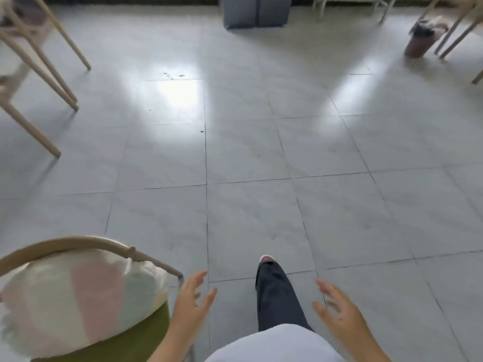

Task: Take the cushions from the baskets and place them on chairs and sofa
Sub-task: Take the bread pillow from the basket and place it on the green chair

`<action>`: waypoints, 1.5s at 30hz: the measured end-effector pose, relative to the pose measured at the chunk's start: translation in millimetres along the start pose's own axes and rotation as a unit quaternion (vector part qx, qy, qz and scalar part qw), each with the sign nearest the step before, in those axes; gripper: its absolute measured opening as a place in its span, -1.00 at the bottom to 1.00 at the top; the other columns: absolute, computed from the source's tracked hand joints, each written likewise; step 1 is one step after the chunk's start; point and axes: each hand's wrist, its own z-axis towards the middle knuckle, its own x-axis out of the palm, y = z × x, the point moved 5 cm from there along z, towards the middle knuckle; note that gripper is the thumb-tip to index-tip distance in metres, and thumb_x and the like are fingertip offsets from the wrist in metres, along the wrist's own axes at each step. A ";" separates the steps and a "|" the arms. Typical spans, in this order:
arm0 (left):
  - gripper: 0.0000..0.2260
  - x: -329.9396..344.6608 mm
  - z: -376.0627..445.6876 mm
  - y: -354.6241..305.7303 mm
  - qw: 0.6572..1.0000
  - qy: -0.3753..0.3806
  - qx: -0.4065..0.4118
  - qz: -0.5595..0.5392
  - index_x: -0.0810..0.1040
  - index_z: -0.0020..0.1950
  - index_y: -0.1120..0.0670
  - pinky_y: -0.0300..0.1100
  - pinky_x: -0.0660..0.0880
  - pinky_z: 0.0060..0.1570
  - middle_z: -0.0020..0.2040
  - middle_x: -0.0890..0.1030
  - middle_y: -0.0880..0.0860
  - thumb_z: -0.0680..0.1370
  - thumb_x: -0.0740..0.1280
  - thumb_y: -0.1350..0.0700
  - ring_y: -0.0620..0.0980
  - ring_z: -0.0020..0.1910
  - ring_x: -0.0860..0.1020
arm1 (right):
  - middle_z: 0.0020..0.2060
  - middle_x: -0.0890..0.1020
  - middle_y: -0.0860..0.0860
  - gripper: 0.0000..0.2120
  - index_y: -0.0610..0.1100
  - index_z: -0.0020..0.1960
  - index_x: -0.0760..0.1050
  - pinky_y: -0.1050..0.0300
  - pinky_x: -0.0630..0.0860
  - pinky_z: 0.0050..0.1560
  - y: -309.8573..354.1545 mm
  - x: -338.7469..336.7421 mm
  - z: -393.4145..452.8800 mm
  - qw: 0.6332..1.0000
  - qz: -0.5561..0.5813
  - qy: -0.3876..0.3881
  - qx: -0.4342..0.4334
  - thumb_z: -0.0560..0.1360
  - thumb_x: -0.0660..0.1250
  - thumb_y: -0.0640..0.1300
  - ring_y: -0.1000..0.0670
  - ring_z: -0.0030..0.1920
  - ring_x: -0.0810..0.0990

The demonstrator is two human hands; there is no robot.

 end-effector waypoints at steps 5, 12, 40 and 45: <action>-0.69 -22.6 112.8 -64.1 0.992 -0.107 0.013 -0.072 0.32 0.12 -0.02 -0.19 0.36 0.11 0.12 0.40 0.03 0.47 0.31 0.26 -0.06 0.10 0.43 | 0.04 0.54 0.16 -0.64 0.36 -0.03 0.35 0.15 0.44 0.24 82.0 -5.9 164.6 0.995 -0.022 0.074 -0.069 0.32 0.43 0.05 0.57 -0.02 0.37; -0.69 -75.1 186.8 -84.7 0.956 -0.232 -0.064 -0.170 0.39 0.04 0.01 -0.14 0.36 0.06 0.09 0.45 0.12 0.35 0.38 0.13 -0.12 0.09 0.47 | -0.11 0.57 0.46 -0.49 0.65 -0.12 0.25 0.62 0.37 -0.07 192.8 42.7 327.6 0.972 -0.060 0.166 -0.153 -0.07 0.14 0.63 0.45 0.05 0.42; -0.71 -612.9 390.3 11.6 0.721 -0.581 -0.160 -0.343 0.42 0.02 0.07 -0.40 0.37 -0.19 0.05 0.49 0.13 0.32 0.34 0.19 -0.17 -0.06 0.49 | -0.24 0.54 0.57 -0.44 0.45 -0.22 0.49 0.60 0.42 -0.17 644.3 682.6 537.8 0.827 -0.110 0.482 -0.269 -0.17 0.22 0.60 0.44 -0.13 0.53; -0.72 -726.8 381.1 26.2 0.680 -0.631 -0.166 -0.335 0.46 -0.08 -0.12 -0.33 0.50 -0.09 0.00 0.54 -0.08 0.27 0.33 0.14 -0.45 -0.13 0.53 | -0.21 0.53 0.58 -0.43 0.32 -0.13 0.50 0.52 0.46 -0.11 726.9 820.1 501.4 0.758 -0.131 0.568 -0.291 -0.07 0.28 0.54 0.42 -0.08 0.52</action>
